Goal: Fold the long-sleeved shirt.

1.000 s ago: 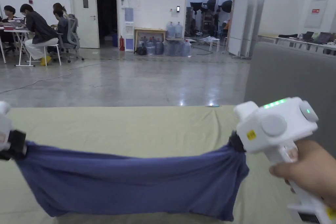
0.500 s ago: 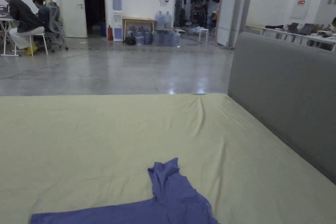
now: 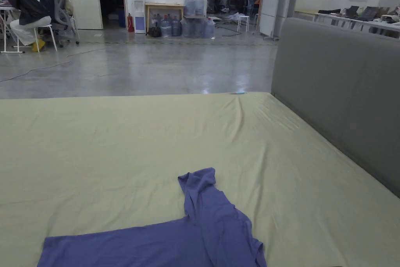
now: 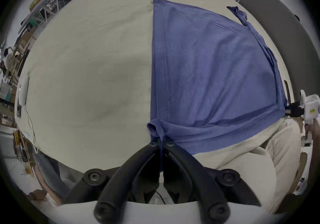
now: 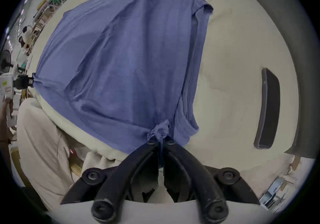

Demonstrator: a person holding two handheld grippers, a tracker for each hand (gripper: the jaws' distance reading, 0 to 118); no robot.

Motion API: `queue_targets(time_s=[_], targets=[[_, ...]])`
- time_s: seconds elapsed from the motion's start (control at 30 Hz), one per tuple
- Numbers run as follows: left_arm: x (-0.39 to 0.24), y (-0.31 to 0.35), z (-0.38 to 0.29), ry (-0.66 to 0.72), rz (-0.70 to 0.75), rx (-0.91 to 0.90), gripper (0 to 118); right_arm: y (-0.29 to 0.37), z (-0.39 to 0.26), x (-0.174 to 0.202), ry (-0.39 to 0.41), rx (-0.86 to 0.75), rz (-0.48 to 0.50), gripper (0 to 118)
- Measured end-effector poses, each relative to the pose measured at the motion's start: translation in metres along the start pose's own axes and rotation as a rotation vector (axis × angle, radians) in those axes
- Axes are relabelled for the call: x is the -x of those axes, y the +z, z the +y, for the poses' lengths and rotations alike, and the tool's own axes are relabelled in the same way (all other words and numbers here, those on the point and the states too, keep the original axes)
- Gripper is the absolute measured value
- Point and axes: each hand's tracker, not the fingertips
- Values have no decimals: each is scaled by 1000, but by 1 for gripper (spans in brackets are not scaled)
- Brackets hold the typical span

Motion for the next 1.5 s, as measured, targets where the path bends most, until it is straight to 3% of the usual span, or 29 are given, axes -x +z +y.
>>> queue_targets(time_s=[0.03,0.07,0.1,0.13,0.2,0.23,0.27,0.37,0.4,0.43,0.47,0.5,0.53,0.6,0.67,0.77,0.93,0.97,1.0,1.03,1.07,1.23,1.27,1.43,1.5], targets=[[1,1,1,6,0,-3,1,1,2,-1,-14,6,4,4],[1,2,2,20,1,-5,34,2,3,-5,-38,15,16,15],[-1,8,2,42,3,-9,76,5,4,-8,-49,18,26,35],[-3,16,3,59,10,-25,107,12,5,-10,-52,13,19,66],[-6,46,6,84,24,-128,117,46,0,-15,-102,-74,8,85],[-7,56,6,98,-19,-199,117,64,-5,-14,-91,-140,22,98],[-10,74,6,130,-81,-308,117,85,-11,-12,-87,-211,46,103],[-36,108,2,170,-162,-347,116,116,-26,-6,-145,-290,97,103],[-45,109,2,152,-170,-312,108,116,-30,-3,-183,-288,121,101],[-54,106,1,125,-161,-277,77,112,-34,1,-201,-293,144,92],[-66,102,0,113,-121,-287,0,106,-37,8,-199,-298,137,56],[-76,94,0,84,-53,-323,0,99,-39,16,-196,-302,128,6],[-86,86,0,60,0,-349,0,92,-41,24,-198,-302,113,0],[-102,75,6,5,12,-334,0,80,-35,32,-208,-288,103,0],[-105,67,13,19,-11,-337,0,77,-23,34,-222,-285,156,0],[-112,68,32,14,-22,-366,0,74,2,39,-236,-319,161,0],[-115,75,66,23,-4,-457,0,96,131,23,-174,-502,115,0],[-115,75,72,32,-16,-468,0,101,169,16,-164,-548,113,36],[-114,75,78,42,-27,-471,0,95,206,13,-164,-577,127,81],[-113,76,81,47,-34,-476,0,92,243,7,-173,-564,128,115],[-112,75,84,52,-38,-483,0,86,291,0,-180,-555,108,118],[-100,57,93,73,-32,-483,0,26,456,-30,-301,-359,78,118],[-97,51,92,78,-12,-473,0,-2,468,-38,-348,-310,53,118],[-93,24,87,85,1,-383,0,-63,501,-40,-389,-206,41,117],[-94,22,85,87,-9,-379,0,-80,501,-38,-396,-181,69,95]])
